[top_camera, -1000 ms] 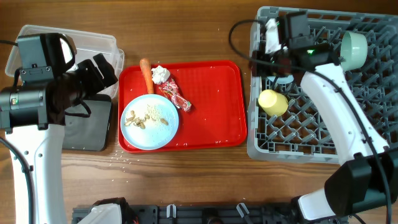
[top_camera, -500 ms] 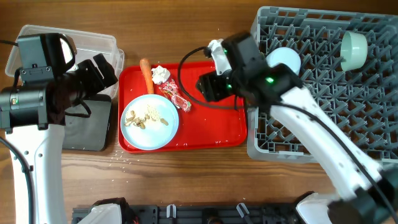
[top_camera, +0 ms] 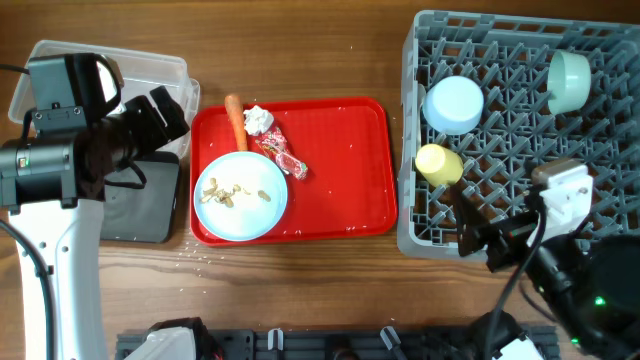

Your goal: Sort waste into correct bins and load items into the dishwasher rack

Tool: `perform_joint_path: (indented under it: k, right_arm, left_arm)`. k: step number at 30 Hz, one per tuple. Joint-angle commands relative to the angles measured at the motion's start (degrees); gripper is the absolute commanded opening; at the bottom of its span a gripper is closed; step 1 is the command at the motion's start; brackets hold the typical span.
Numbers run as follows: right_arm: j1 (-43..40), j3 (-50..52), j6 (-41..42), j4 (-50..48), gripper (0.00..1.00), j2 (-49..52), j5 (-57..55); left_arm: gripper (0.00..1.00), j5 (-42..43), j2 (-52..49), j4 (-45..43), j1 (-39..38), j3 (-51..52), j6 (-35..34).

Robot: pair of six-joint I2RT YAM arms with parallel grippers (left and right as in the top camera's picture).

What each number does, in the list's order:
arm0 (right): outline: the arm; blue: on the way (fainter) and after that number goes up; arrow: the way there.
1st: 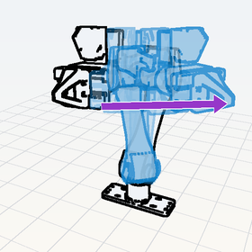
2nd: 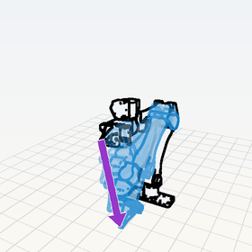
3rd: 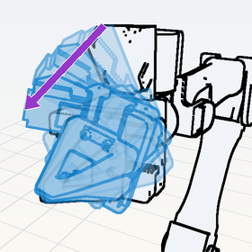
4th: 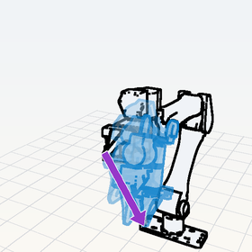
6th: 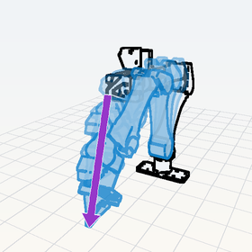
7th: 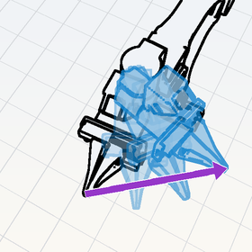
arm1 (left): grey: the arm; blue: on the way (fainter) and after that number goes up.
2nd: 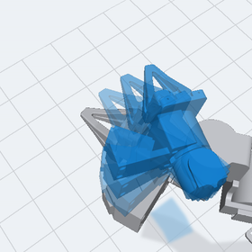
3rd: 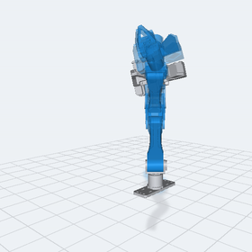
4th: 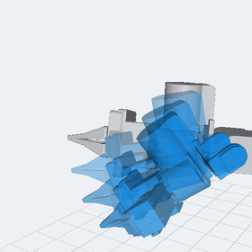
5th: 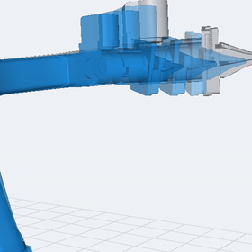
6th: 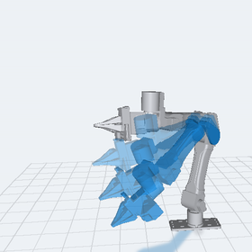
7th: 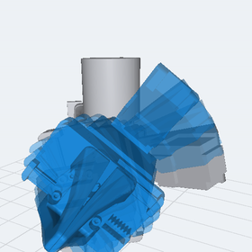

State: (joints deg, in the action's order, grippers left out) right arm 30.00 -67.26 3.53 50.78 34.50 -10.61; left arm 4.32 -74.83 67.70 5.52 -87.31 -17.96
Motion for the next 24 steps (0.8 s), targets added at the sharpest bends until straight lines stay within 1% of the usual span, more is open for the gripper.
perform_joint_path:
  k: [1,4,5,6,9,11,12,24]
  right_arm:
    - [-6.23,18.18,-6.32,-11.91,1.00,-9.25,2.29]
    - [-13.57,36.83,-6.34,-24.76,1.00,-18.97,10.12]
    - [-15.02,41.16,-6.32,-27.41,1.00,-21.59,10.82]
    - [-17.68,48.98,-6.32,-31.85,1.00,-26.73,10.78]
    - [-21.18,58.95,-2.86,-40.63,1.00,-32.98,10.75]
    - [-22.75,65.79,2.01,-49.64,1.00,-34.32,10.75]
    - [-22.91,66.97,2.82,-51.82,1.00,-34.34,10.64]
    - [-22.91,66.97,2.56,-51.39,1.00,-34.23,9.88]
  left_arm:
    - [1.00,-0.55,-0.17,-0.13,-0.15,-0.90,-0.52]
    - [1.00,-0.55,-0.17,-0.13,-0.13,-0.90,-0.52]
    - [1.00,-0.55,-0.17,-0.13,-0.15,-0.90,-0.52]
    - [1.00,-0.55,-0.17,-0.13,-0.15,-0.90,-0.52]
    - [1.00,-0.55,-0.17,-0.13,-0.13,-0.90,-0.52]
    - [1.00,-0.55,-0.17,-0.13,-0.15,-0.90,-0.52]
    - [1.00,-0.55,-0.17,-0.13,-0.13,-0.90,-0.52]
    - [1.00,-0.55,-0.17,-0.13,-0.13,-0.90,-0.52]
